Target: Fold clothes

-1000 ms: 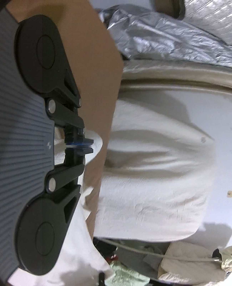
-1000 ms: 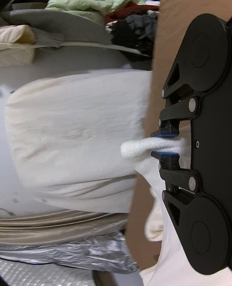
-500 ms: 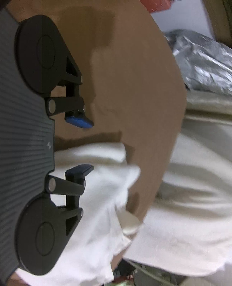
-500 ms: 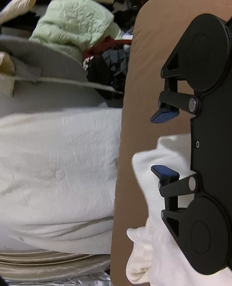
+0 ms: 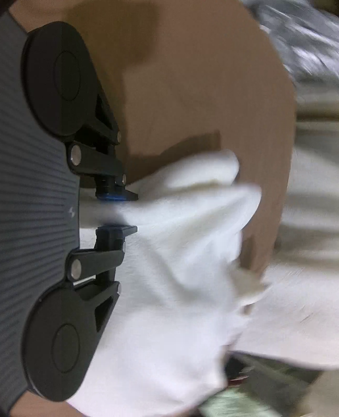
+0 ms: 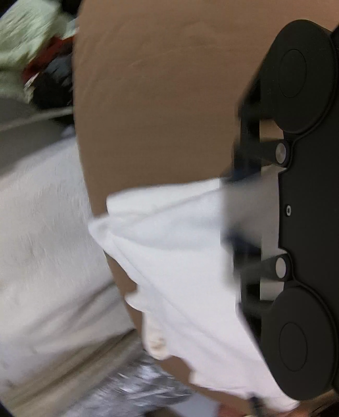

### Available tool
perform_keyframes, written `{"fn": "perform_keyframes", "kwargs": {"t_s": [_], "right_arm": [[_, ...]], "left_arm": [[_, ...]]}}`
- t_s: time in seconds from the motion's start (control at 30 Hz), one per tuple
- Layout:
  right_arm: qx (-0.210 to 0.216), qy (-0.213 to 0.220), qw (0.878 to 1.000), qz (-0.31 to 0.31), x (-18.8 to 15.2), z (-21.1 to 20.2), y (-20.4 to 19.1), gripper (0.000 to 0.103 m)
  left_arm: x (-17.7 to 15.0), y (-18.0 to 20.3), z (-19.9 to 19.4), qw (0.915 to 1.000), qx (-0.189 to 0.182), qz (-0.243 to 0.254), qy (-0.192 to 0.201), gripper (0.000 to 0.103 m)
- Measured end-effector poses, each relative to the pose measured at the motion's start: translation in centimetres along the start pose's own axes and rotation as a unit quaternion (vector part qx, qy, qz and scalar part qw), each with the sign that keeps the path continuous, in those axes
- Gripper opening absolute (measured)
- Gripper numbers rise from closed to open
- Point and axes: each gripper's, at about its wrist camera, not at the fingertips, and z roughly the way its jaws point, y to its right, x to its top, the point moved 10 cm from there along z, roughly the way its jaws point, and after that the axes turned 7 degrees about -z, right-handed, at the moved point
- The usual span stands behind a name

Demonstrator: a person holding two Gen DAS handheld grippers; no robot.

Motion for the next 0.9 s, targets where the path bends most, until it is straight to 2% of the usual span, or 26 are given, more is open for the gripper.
{"fn": "perform_keyframes", "kwargs": {"t_s": [0.1, 0.13, 0.2, 0.27, 0.3, 0.33, 0.37, 0.43, 0.5, 0.57, 0.63, 0.7, 0.73, 0.8, 0.9], "right_arm": [[-0.032, 0.076, 0.996, -0.041, 1.8, -2.5, -0.9, 0.008], [-0.034, 0.077, 0.995, -0.045, 2.0, -2.9, -1.0, 0.008], [-0.048, 0.047, 0.995, -0.069, 1.4, -2.2, -0.8, 0.007], [-0.067, -0.018, 0.993, -0.092, -0.4, -0.2, 0.1, 0.008], [-0.076, -0.037, 0.993, -0.088, -1.2, 0.4, 0.6, 0.01], [-0.087, -0.05, 0.991, -0.085, -1.7, 0.9, 0.9, 0.019], [-0.101, -0.05, 0.99, -0.082, -1.7, 1.1, 1.1, 0.031], [-0.125, -0.046, 0.989, -0.07, -1.1, 0.9, 1.4, 0.042], [-0.125, -0.036, 0.989, -0.063, 0.0, 0.5, 1.3, 0.041], [-0.11, -0.002, 0.992, -0.061, 2.3, -0.3, 0.9, 0.043], [-0.08, 0.022, 0.996, -0.043, 4.6, -0.6, 0.7, 0.045], [-0.06, 0.03, 0.997, -0.026, 6.8, 0.1, 0.7, 0.046], [-0.05, 0.034, 0.998, -0.018, 7.8, 0.6, 0.7, 0.048], [-0.042, 0.029, 0.999, -0.011, 9.4, 2.5, 0.8, 0.052], [-0.057, 0.011, 0.998, -0.018, 10.5, 6.6, 0.8, 0.052]], "left_arm": [[0.9, -0.4, -3.2, 0.9995, 0.01, -0.014, 0.027, 0.009], [0.6, -0.4, -3.0, 0.9995, 0.024, 0.001, 0.019, 0.009], [-0.6, -0.8, -1.6, 0.9984, 0.05, 0.024, -0.01, 0.008], [-2.3, -1.3, 0.6, 0.9973, 0.052, 0.014, -0.051, 0.01], [-2.7, -1.6, 1.2, 0.9967, 0.054, 0.007, -0.06, 0.013], [-2.6, -2.0, 1.2, 0.9963, 0.062, 0.002, -0.059, 0.025], [-2.4, -2.4, 1.1, 0.9954, 0.077, 0.003, -0.057, 0.046], [-1.9, -3.4, 0.7, 0.994, 0.098, 0.003, -0.048, 0.066], [-1.4, -4.1, 0.2, 0.9955, 0.083, -0.018, -0.041, 0.066], [-0.3, -4.2, -0.7, 0.997, 0.069, -0.029, -0.018, 0.063], [1.6, -4.0, -2.1, 0.9966, 0.074, -0.014, 0.034, 0.063], [3.6, -4.0, -3.3, 0.991, 0.096, 0.009, 0.093, 0.067], [4.5, -4.2, -3.5, 0.9867, 0.112, 0.019, 0.116, 0.074], [5.7, -4.1, -3.0, 0.9838, 0.114, 0.032, 0.135, 0.076], [6.9, -3.1, -1.2, 0.9886, 0.061, 0.026, 0.135, 0.076]]}}
